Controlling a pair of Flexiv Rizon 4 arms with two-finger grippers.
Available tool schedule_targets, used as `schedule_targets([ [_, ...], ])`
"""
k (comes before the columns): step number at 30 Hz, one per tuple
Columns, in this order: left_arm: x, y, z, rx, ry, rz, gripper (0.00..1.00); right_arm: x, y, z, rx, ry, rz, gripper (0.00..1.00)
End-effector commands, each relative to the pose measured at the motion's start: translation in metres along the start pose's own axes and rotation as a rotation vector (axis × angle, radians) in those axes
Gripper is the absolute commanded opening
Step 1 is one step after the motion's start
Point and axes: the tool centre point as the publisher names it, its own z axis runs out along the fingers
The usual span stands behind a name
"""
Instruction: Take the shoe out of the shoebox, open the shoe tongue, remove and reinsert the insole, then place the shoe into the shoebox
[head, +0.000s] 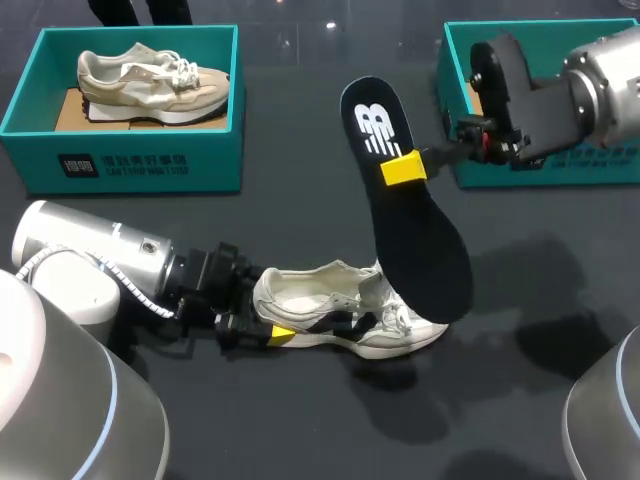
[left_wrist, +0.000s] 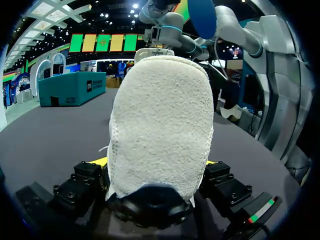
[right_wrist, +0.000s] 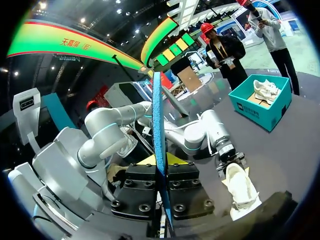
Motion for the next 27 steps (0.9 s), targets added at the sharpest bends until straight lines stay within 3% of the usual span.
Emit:
schedule_targets([
  [1,-0.001,0.001,0.000,-0.003,0.001,-0.001,0.00,0.005,-0.007,-0.001,-0.034,-0.021,0.001,0.00],
  [15,-0.001,0.001,0.000,-0.003,0.001,-0.001,0.00,0.038,-0.048,-0.056,-0.195,-0.086,0.047,0.00],
  [27,-0.001,0.001,0.000,-0.003,0.001,-0.001,0.00,0.038,-0.048,-0.056,-0.195,-0.086,0.047,0.00],
])
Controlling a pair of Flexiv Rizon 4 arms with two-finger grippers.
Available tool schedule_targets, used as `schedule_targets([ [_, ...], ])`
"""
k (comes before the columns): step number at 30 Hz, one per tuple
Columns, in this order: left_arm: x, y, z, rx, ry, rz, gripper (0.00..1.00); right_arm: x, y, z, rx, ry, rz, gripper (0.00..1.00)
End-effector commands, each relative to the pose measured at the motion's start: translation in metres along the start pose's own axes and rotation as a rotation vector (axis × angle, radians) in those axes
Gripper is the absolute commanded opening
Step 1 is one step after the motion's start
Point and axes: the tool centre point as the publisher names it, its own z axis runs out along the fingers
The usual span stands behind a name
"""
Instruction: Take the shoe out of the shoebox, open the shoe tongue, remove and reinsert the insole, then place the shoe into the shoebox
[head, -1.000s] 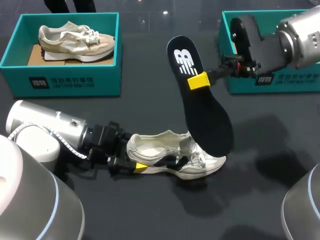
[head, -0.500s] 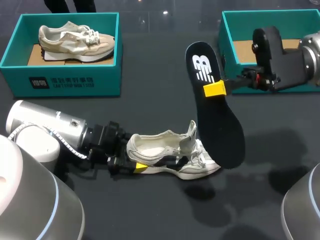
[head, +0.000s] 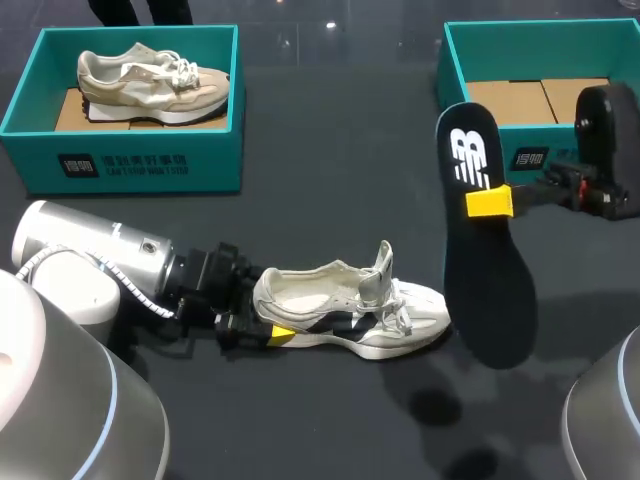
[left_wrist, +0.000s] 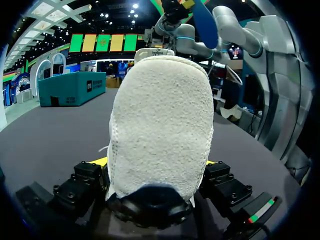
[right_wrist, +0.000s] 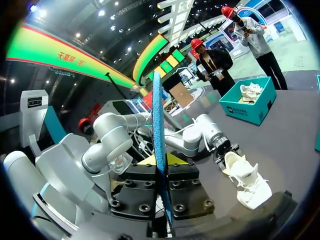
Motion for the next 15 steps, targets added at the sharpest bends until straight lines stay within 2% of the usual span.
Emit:
schedule_targets([
  [1,-0.001,0.001,0.000,-0.003,0.001,-0.001,0.00,0.004,-0.006,0.002,-0.038,-0.014,0.003,0.00],
  [15,-0.001,0.001,0.000,-0.003,0.001,-0.001,0.00,0.006,-0.008,0.015,-0.072,0.001,0.046,0.00],
])
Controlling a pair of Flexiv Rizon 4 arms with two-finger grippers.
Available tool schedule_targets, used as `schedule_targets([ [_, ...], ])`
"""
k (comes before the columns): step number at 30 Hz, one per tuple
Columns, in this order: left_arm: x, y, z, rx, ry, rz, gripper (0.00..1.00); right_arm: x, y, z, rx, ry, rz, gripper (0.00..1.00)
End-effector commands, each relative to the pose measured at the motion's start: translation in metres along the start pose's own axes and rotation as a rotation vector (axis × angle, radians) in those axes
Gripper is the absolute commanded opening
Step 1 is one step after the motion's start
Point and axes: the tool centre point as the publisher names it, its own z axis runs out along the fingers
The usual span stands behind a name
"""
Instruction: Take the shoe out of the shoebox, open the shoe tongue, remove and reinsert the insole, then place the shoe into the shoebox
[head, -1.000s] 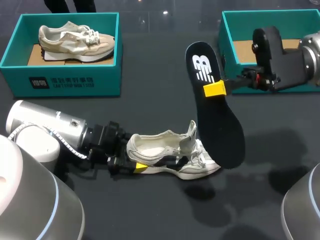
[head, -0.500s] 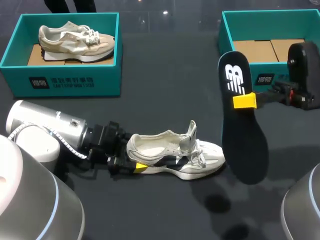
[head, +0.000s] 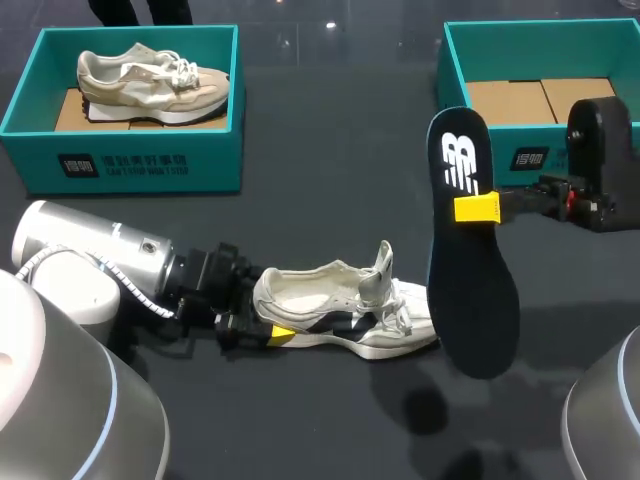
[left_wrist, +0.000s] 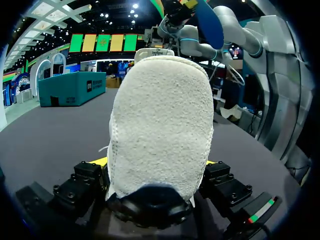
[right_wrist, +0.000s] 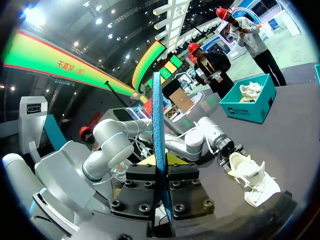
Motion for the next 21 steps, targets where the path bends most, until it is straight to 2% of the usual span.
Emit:
schedule_targets([
  [1,-0.001,0.001,0.000,-0.003,0.001,-0.001,0.00,0.004,-0.007,0.001,-0.018,-0.010,-0.001,0.00],
  [5,-0.001,0.001,0.000,-0.004,0.001,0.002,0.00,0.004,-0.007,0.001,-0.018,-0.010,-0.001,0.00],
  [6,-0.001,0.001,-0.001,-0.007,-0.002,0.005,0.03,0.004,-0.007,0.001,-0.018,-0.010,-0.001,0.00],
  [8,-0.002,0.002,-0.003,-0.009,-0.003,0.006,0.49,0.004,-0.007,0.001,-0.018,-0.010,-0.001,0.00],
  [9,-0.002,0.002,-0.004,-0.019,-0.002,0.010,0.97,0.004,-0.007,0.001,-0.018,-0.010,-0.001,0.00],
  [10,-0.002,0.003,-0.005,-0.028,-0.006,0.016,1.00,0.004,-0.007,0.001,-0.018,-0.010,-0.001,0.00],
  [16,-0.003,0.003,-0.015,-0.060,-0.017,0.020,1.00,0.004,-0.007,0.001,-0.018,-0.010,-0.001,0.00],
  [21,-0.002,0.002,-0.025,-0.139,-0.024,0.030,1.00,0.004,-0.007,0.001,-0.018,-0.010,-0.001,0.00],
])
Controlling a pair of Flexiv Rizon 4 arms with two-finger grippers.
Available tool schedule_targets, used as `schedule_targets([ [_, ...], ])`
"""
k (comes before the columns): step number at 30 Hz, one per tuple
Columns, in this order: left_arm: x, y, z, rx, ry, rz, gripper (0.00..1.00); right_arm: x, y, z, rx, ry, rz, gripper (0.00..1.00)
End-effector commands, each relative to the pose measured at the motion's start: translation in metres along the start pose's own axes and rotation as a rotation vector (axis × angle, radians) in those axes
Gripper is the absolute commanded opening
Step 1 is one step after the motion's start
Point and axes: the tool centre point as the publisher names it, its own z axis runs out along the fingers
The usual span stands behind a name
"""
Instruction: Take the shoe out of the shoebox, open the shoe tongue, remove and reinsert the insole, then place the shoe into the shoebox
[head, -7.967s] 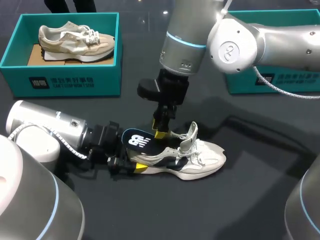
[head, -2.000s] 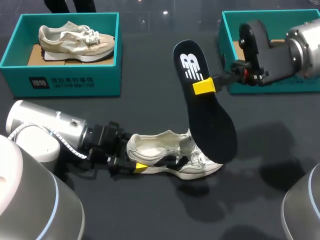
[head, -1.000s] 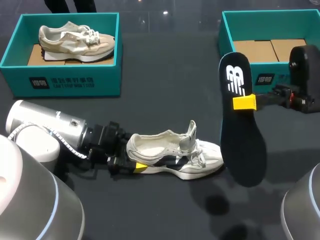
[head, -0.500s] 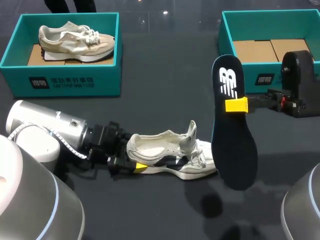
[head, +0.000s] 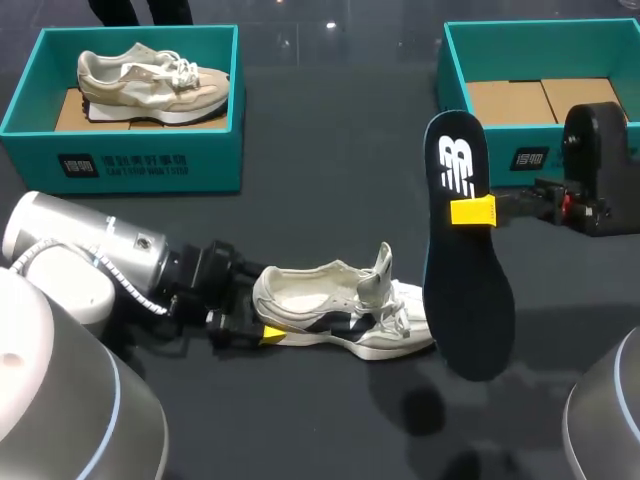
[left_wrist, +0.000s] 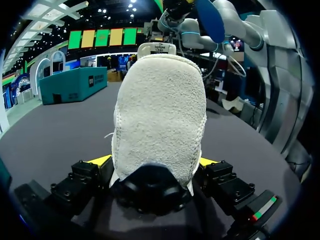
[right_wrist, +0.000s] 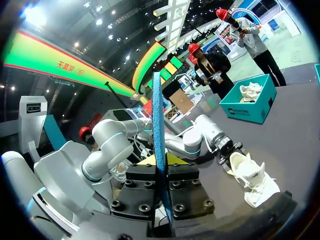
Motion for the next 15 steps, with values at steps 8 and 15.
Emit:
schedule_targets([
  [8,0.006,-0.010,-0.033,-0.307,0.070,0.075,1.00,0.006,-0.005,-0.001,-0.009,-0.011,0.000,0.00],
  [15,0.008,-0.012,-0.038,-0.373,0.078,0.152,1.00,0.006,-0.005,-0.001,-0.009,-0.011,0.000,0.00],
])
